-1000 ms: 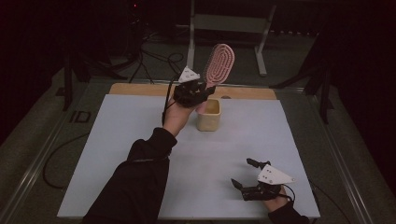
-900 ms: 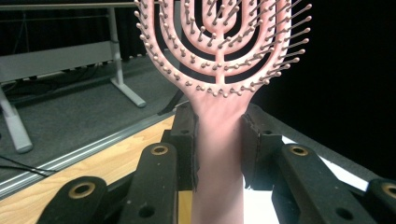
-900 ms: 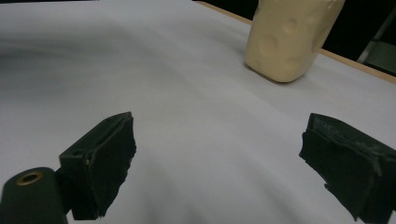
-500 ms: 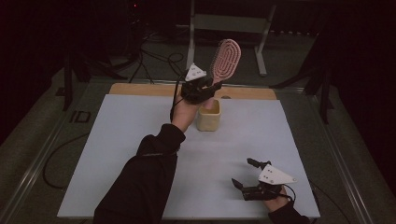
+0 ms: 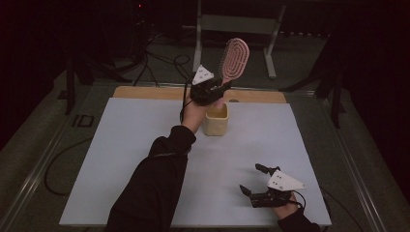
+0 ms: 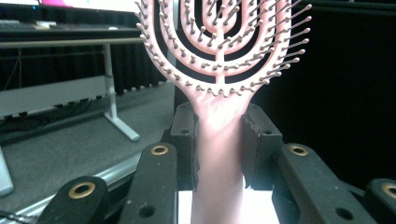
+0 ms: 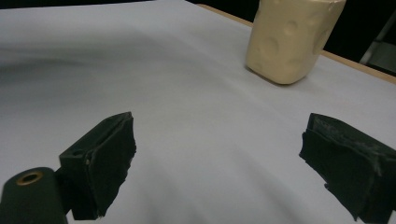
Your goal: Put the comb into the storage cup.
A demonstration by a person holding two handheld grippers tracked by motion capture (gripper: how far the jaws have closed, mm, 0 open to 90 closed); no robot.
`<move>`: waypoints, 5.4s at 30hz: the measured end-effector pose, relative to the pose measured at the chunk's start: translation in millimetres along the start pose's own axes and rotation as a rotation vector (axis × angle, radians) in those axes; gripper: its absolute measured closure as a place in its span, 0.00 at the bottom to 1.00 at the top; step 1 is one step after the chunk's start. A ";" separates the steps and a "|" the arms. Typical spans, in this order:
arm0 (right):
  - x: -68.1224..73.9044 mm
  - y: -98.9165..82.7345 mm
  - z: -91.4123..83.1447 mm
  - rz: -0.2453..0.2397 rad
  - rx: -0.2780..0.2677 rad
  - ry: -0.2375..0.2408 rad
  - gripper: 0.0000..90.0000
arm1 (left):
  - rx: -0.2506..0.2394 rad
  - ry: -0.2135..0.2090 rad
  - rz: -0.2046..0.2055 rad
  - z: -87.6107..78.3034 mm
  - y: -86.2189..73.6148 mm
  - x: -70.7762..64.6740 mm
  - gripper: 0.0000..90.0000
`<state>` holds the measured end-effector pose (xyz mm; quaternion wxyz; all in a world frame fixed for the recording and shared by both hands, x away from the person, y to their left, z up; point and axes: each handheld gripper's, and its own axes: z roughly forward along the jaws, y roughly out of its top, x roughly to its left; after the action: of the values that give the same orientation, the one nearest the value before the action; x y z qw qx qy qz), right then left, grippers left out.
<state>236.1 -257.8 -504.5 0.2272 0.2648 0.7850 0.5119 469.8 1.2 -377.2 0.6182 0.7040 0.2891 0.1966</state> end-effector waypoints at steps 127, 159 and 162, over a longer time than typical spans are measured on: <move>-0.5 0.3 2.5 -0.002 0.005 0.007 0.10 | 0.244 -0.078 0.036 -38.6 -47.4 19.9 0.00; 0.1 0.4 3.9 -0.001 0.012 0.007 0.10 | 0.305 -0.097 0.052 -116.2 -61.9 29.6 0.00; 0.1 0.6 4.0 -0.001 0.012 0.008 0.10 | 0.305 -0.098 0.050 -123.8 -63.5 31.1 0.00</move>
<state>238.6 -254.8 -505.5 0.2228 0.2640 0.7890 0.5081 404.4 119.4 -422.6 0.5123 0.8054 0.2678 0.1312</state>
